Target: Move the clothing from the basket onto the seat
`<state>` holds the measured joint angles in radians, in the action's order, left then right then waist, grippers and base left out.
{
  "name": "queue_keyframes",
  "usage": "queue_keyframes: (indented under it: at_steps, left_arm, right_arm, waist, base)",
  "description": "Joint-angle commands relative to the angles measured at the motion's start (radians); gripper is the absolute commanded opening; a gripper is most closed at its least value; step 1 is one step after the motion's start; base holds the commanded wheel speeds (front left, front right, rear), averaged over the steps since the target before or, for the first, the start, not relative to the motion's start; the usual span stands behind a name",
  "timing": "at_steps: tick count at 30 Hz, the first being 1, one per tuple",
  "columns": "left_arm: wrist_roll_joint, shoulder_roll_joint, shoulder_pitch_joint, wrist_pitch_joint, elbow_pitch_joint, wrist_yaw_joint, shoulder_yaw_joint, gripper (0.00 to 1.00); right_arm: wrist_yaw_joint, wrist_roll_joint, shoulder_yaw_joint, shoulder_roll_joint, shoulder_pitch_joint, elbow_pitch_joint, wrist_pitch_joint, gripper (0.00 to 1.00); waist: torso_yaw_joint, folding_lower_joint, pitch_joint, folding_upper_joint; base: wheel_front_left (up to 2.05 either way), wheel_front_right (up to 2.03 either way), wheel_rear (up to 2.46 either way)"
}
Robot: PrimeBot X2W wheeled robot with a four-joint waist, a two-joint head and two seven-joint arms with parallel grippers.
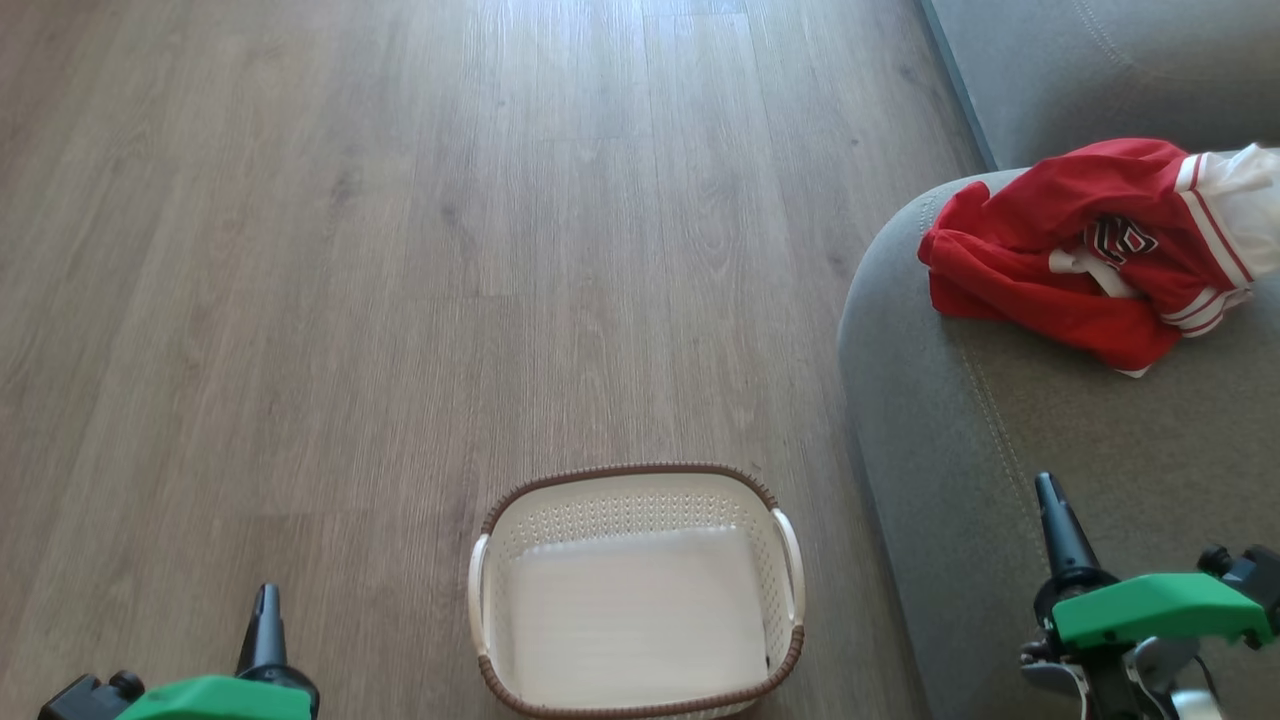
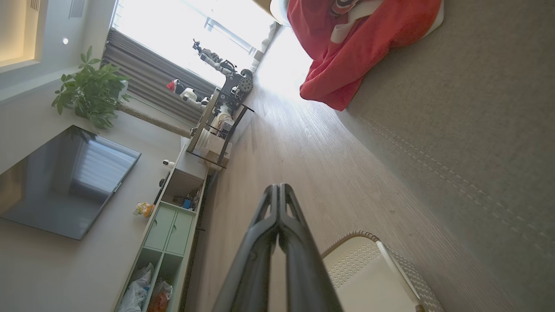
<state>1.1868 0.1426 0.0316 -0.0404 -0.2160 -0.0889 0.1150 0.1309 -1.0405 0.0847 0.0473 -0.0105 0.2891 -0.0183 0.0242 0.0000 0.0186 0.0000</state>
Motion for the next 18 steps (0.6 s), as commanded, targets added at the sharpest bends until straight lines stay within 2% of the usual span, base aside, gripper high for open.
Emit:
queue_keyframes:
  at_steps: [1, 18]
  left_arm:
    - [0.023, 0.005, -0.053, 0.007, 0.032, 0.011, -0.038, 0.0]
    - [0.174, -0.028, -0.082, 0.058, 0.043, 0.056, -0.106, 0.0]
  right_arm:
    - [0.0, -0.032, -0.01, 0.01, 0.058, -0.032, 0.007, 0.0]
    - [0.0, -0.241, -0.006, 0.016, 0.089, -0.03, 0.045, 0.0]
  waist:
    - [-0.001, 0.0, 0.0, 0.0]
    - [-0.01, 0.0, -0.006, 0.0]
  base:
    - [0.0, 0.0, 0.0]
    - [0.0, 0.0, 0.0]
